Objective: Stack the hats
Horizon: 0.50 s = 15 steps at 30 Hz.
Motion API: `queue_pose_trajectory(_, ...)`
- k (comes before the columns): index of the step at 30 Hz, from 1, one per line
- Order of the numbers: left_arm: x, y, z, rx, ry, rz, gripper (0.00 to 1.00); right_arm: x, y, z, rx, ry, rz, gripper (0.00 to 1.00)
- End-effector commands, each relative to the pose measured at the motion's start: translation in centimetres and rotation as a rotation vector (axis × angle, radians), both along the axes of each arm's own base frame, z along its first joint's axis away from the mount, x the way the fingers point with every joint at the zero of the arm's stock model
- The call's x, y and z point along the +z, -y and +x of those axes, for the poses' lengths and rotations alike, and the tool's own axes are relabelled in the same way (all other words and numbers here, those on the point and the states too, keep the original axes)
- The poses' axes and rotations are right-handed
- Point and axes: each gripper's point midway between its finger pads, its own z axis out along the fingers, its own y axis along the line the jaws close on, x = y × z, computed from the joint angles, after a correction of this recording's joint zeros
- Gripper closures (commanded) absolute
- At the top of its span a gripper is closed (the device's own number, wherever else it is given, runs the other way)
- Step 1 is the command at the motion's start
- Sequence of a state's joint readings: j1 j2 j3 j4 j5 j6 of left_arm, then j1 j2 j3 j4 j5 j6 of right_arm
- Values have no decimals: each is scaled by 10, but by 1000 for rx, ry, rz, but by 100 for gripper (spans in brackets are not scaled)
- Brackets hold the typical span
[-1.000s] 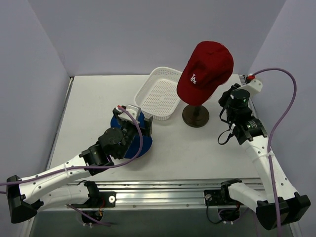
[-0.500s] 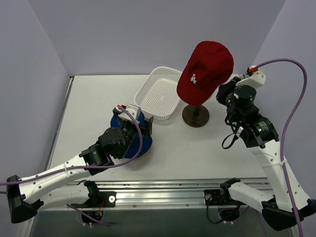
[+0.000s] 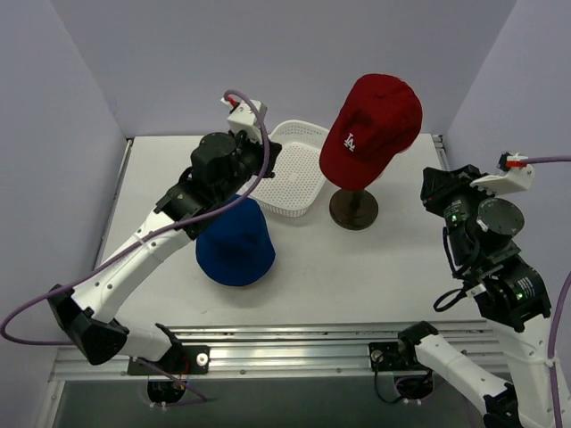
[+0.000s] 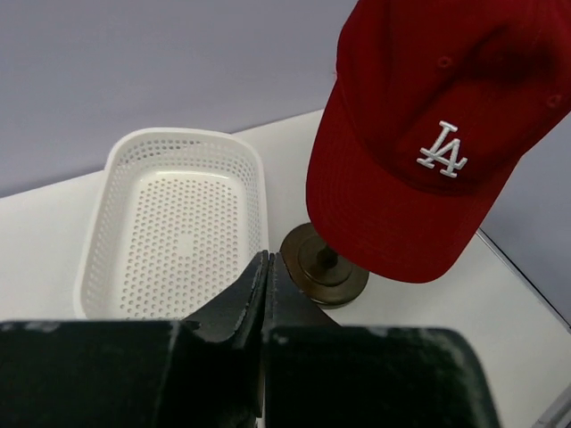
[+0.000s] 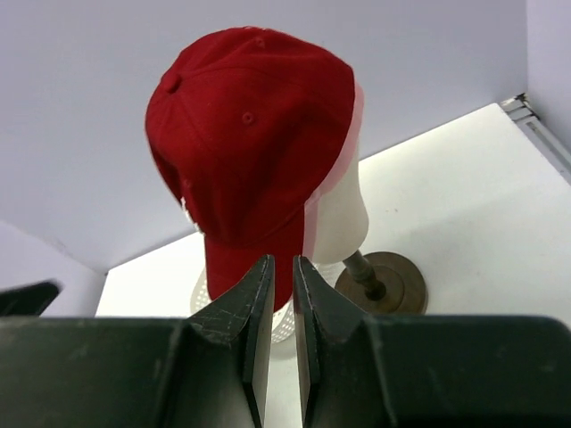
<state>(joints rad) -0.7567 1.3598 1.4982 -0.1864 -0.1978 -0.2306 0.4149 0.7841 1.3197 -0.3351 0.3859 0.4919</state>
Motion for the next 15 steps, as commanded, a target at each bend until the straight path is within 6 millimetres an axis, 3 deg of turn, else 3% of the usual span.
queue_pose_trajectory(1, -22, 36, 7, -146, -101, 31, 98, -5, -18, -4, 108, 18, 0, 88)
queue_pose_trajectory(2, -14, 40, 10, -151, -88, 22, 98, -2, -21, -9, 133, 36, 12, 88)
queue_pose_trajectory(4, -28, 49, 28, -147, -104, 40, 98, -5, -25, -10, 158, 38, 16, 88)
queue_pose_trajectory(6, -25, 56, 38, -155, -88, 29, 98, -2, -31, -14, 196, 52, 18, 87)
queue_pose_trajectory(8, -37, 68, 48, -192, -93, 36, 98, -2, -32, -14, 209, 53, 10, 87)
queue_pose_trajectory(9, -31, 72, 53, -199, -69, 32, 98, -2, -34, -15, 221, 54, 7, 87)
queue_pose_trajectory(10, -41, 77, 61, -202, -78, 48, 98, -1, -34, -16, 224, 59, -2, 87)
queue_pose_trajectory(12, -36, 79, 71, -199, -52, 54, 98, 0, -34, -17, 227, 58, -13, 87)
queue_pose_trajectory(15, -48, 83, 89, -209, -65, 52, 98, 3, -30, -21, 222, 61, -31, 86)
